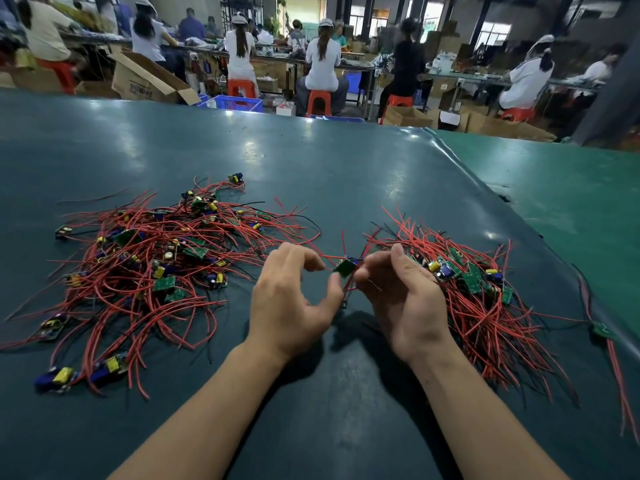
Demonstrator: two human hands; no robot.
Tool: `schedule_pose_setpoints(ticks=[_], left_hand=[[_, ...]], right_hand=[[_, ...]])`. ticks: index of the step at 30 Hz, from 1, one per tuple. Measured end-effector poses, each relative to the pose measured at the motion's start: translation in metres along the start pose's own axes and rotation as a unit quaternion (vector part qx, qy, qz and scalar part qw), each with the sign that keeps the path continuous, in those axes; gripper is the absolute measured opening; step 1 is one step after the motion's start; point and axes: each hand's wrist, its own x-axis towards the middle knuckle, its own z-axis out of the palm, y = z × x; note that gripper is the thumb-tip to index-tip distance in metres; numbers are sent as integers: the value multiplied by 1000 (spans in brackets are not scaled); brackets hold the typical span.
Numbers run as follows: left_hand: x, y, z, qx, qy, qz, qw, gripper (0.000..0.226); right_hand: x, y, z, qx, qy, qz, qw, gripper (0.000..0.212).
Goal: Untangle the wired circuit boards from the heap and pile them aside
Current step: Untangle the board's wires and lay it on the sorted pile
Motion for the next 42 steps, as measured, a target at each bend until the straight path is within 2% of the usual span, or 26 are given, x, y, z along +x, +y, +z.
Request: schedule_pose_setpoints(ticks=[3, 5, 9, 13, 15, 17, 18, 20, 22, 24, 26, 28, 29, 31, 33, 35, 36, 37, 39, 42], left_hand=[[-3, -1, 4, -38, -139, -61, 988, 34], [-4, 0, 4, -100, -218, -84, 967, 31], [-4, 2, -1, -225, -268, -97, 932, 18], [-6, -1, 3, -173, -247, -79, 950, 11], [-4, -5, 7, -179, -204, -132, 954, 15], [3, -11, 5, -180, -117, -216, 952, 17], [8, -16, 1, -144, -59, -238, 959, 18], [16, -27, -11, -43, 48, -258, 964, 41], [19, -38, -21, 37, 116, -275, 954, 64], [22, -39, -24, 16, 130, -324, 937, 69], [23, -36, -22, -38, 139, -356, 924, 63], [24, -30, -20, -99, 165, -354, 915, 55], [23, -26, -20, -99, 182, -326, 922, 48], [17, -18, -16, -93, 165, -230, 954, 40], [8, -9, -8, -169, 56, -159, 971, 47], [-2, -2, 4, -243, -92, -175, 950, 54], [-5, -2, 9, -223, -147, -185, 946, 52], [-5, -3, 11, -162, -169, -186, 954, 44], [-1, -12, 14, -44, -110, -189, 975, 20], [11, -22, 6, 6, -47, -263, 964, 40]], right_hand=[[0, -4, -1, 61, 1, 22, 998, 33], [0, -6, 0, 82, -3, 33, 996, 34], [1, -6, -1, 114, -8, 40, 993, 36], [2, -4, 0, 90, -15, 40, 995, 37], [3, -6, -2, 98, -7, 32, 995, 36], [4, -11, -5, 117, 0, 22, 993, 37], [4, -14, -7, 121, 1, 21, 992, 37], [3, -16, -9, 122, -2, 24, 992, 35], [1, -14, -7, 123, -14, 32, 992, 34], [1, -11, -4, 117, -26, 42, 992, 35], [0, -11, -3, 115, -29, 45, 992, 35], [0, -13, -4, 121, -25, 44, 991, 36], [0, -14, -5, 123, -22, 43, 991, 36], [0, -15, -4, 131, -14, 45, 990, 35], [1, -15, -4, 149, -1, 48, 988, 34], [2, -16, -5, 170, 7, 48, 984, 33], [2, -17, -6, 172, 4, 46, 984, 34], [1, -18, -7, 170, 0, 43, 984, 35], [1, -19, -7, 168, -4, 42, 985, 35], [1, -17, -6, 165, -8, 46, 985, 34]])
